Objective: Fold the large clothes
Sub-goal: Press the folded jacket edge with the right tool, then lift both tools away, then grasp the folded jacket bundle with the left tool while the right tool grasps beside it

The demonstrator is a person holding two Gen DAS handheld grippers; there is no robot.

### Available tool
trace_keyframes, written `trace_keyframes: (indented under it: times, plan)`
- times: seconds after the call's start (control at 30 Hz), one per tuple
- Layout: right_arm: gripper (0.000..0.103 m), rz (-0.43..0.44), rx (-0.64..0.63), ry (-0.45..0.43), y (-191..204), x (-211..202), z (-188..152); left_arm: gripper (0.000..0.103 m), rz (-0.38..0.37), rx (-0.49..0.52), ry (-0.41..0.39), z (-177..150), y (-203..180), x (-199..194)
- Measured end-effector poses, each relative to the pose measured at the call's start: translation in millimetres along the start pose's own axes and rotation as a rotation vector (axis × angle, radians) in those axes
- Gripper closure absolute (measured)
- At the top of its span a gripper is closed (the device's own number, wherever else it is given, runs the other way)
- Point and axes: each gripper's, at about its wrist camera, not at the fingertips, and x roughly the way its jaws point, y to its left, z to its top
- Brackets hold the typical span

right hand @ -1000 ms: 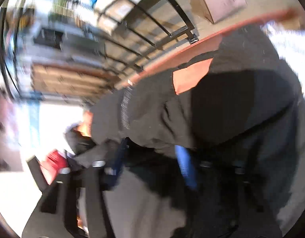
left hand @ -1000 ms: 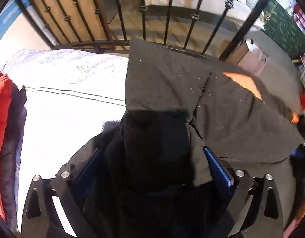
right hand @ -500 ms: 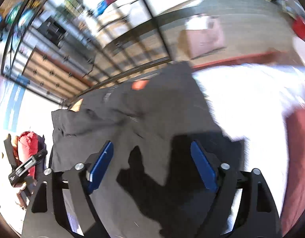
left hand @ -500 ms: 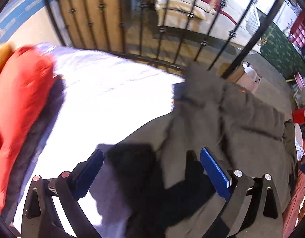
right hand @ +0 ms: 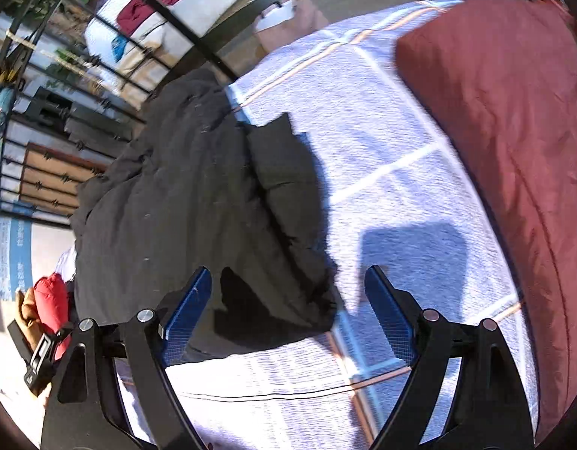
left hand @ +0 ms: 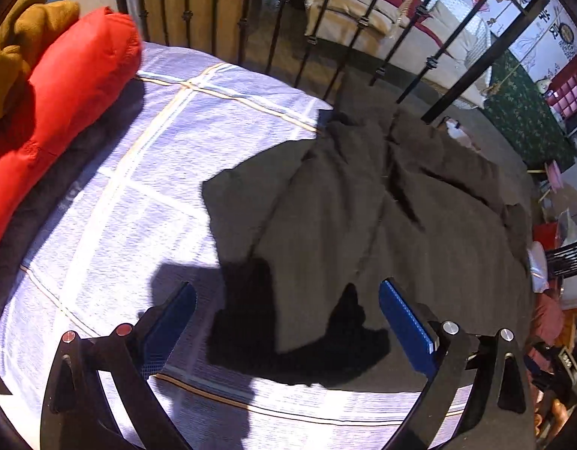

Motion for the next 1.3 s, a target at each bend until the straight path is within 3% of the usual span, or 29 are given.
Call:
trace_keyframes:
  times: [0.23,0.37,0.47,0.6,0.73,0.9,1.07,1.3]
  plan:
    - [0.02,0.009,-0.061,-0.003,35,16,15,0.007,0.095,0.169,-0.012,13,-45,10]
    - [0.02,-0.013,-0.056,-0.003,37,21,15,0.005,0.29,0.183,0.0,16,-35,45]
    - [0.02,-0.025,-0.062,0.006,36,24,14,0.005,0.209,0.073,0.081,11,-6,69]
    - [0.017,-0.029,-0.073,0.017,31,27,13,0.005,0.087,-0.028,0.078,5,20,69]
    - [0.014,-0.019,-0.064,0.03,26,30,12,0.005,-0.078,-0.201,0.142,1,51,86]
    - [0.014,-0.02,-0.07,0.036,30,32,14,0.005,-0.042,-0.046,0.112,7,37,87]
    - [0.014,-0.005,-0.062,0.046,27,34,14,0.005,-0.158,-0.133,0.185,16,56,104]
    - [0.014,0.017,-0.076,0.066,22,36,23,0.013,-0.123,-0.086,0.189,30,33,99]
